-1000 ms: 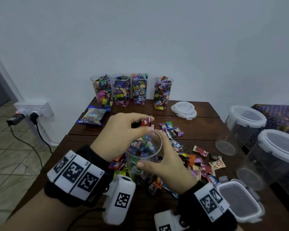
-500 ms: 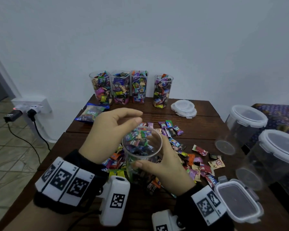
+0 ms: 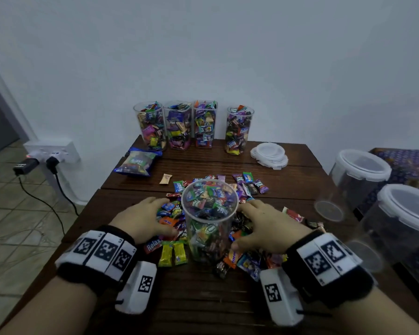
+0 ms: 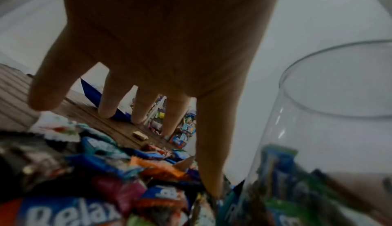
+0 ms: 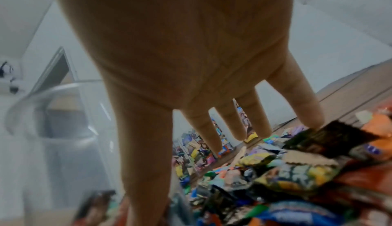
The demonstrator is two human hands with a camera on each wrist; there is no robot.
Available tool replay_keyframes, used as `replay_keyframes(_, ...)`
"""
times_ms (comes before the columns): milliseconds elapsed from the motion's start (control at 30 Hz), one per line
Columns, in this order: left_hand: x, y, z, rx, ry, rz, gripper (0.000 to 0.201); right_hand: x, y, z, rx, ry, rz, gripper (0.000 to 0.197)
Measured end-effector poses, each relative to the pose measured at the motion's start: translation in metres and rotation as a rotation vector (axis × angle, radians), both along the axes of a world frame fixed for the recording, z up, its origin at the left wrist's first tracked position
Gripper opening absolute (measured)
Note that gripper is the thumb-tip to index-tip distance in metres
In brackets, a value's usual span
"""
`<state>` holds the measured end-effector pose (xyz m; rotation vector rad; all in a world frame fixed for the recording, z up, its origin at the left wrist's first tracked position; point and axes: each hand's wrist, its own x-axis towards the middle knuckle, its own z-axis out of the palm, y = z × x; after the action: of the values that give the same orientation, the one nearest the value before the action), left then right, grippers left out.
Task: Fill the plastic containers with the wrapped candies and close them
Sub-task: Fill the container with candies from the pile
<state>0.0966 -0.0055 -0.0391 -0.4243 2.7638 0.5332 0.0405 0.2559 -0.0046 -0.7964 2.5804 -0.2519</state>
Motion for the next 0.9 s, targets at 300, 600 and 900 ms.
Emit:
replay_keyframes(300,-0.008,0.011,-0.004,-0.081,-0.282,-0.142,0.121,-0.014,-0.008,-0.018,0.282,-0.046,0.072,0.117)
replay_keyframes(600,-0.011,0.022,-0.004,-0.244,-0.240,-0.253,0.088,-0.021,-0.012,-0.024,0.333,0.053,0.101,0.092)
replay_keyframes(900,-0.011,0.026,0.004,-0.293,-0.159,-0.267,0.053,-0.020,-0.014,-0.023,0.292,0.125,0.122,0.061)
